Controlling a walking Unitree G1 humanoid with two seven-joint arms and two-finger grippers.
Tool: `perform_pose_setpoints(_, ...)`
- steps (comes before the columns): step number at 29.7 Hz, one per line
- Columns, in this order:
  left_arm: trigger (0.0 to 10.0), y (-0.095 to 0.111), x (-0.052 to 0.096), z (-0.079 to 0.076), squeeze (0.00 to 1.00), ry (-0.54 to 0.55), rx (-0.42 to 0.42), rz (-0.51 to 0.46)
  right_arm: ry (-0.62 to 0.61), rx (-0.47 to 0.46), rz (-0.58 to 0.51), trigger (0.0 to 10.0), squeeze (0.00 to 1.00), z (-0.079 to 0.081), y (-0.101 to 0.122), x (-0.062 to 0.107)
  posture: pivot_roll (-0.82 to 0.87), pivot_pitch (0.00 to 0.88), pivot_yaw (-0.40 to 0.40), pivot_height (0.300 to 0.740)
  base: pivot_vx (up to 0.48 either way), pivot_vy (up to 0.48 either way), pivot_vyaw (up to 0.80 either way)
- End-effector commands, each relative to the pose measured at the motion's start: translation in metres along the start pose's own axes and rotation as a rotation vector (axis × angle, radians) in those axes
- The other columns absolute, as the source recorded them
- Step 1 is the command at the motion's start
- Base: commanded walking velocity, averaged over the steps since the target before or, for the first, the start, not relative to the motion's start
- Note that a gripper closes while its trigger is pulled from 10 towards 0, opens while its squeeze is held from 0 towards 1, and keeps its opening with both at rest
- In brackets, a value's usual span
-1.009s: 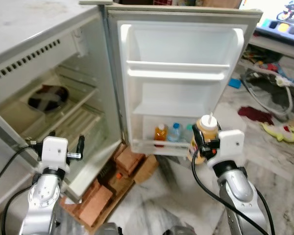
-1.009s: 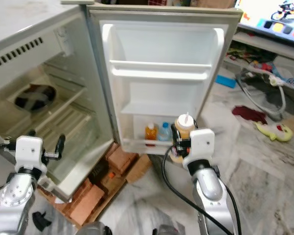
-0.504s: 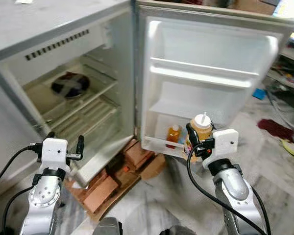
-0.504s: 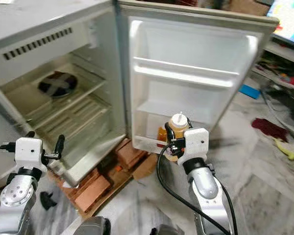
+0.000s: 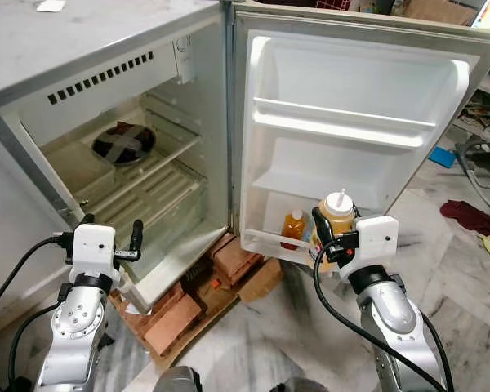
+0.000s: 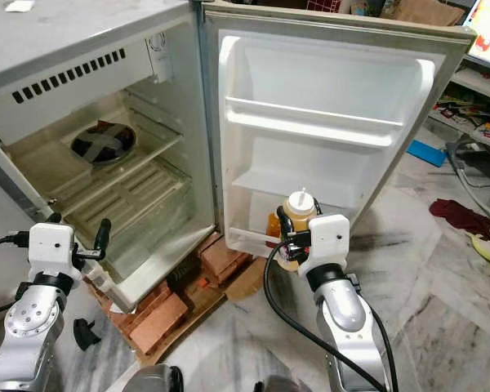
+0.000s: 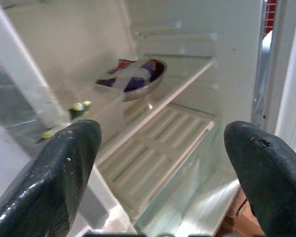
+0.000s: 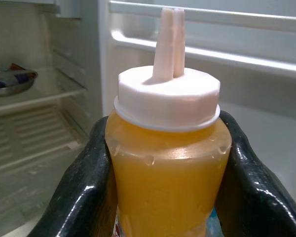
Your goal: Restocking fridge
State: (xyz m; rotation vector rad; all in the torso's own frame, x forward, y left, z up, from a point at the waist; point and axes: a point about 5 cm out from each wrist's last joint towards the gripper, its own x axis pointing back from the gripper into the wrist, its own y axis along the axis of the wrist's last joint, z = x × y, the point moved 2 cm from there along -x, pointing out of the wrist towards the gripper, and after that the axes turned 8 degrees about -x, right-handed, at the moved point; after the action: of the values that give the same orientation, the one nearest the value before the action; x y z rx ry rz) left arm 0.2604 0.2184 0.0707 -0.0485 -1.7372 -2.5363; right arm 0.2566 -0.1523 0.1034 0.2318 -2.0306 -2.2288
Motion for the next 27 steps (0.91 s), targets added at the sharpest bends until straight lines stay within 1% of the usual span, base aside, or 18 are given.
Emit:
perform_pose_setpoints(1,10.0,0.0008,-0.0019,0.0006,0.00,-0.008,-0.001,-0.003,0.004,0.001,-0.014,10.0,0.00,0.0008,0.0037,-0.0031,-0.03,0.036,-0.036,0.740,0.364,0.244,0.00)
perform_pose_setpoints(6,10.0,0.0016,-0.0030,-0.0004,0.00,-0.012,-0.003,-0.007,0.008,0.000,-0.014,10.0,0.00,0.0011,0.0036,-0.0035,-0.03,0.037,-0.036,0.740,0.368,0.245,0.00)
perform_pose_setpoints(13,10.0,0.0022,-0.0044,-0.0027,0.00,-0.016,-0.002,-0.006,0.009,0.003,-0.015,10.0,0.00,0.0006,0.0041,-0.0041,-0.03,0.039,-0.037,0.740,0.321,0.000,0.00)
perform_pose_setpoints(23,10.0,0.0025,-0.0033,-0.0065,0.00,-0.034,-0.008,-0.015,0.011,0.005,-0.017,10.0,0.00,0.0010,0.0048,-0.0053,-0.03,0.042,-0.041,0.740,0.000,0.000,0.00)
perform_pose_setpoints(27,10.0,0.0029,-0.0034,-0.0071,0.00,-0.038,-0.007,-0.020,0.008,-0.010,-0.028,10.0,0.00,0.0008,0.0058,-0.0059,-0.03,0.042,-0.041,0.740,0.267,0.000,0.00)
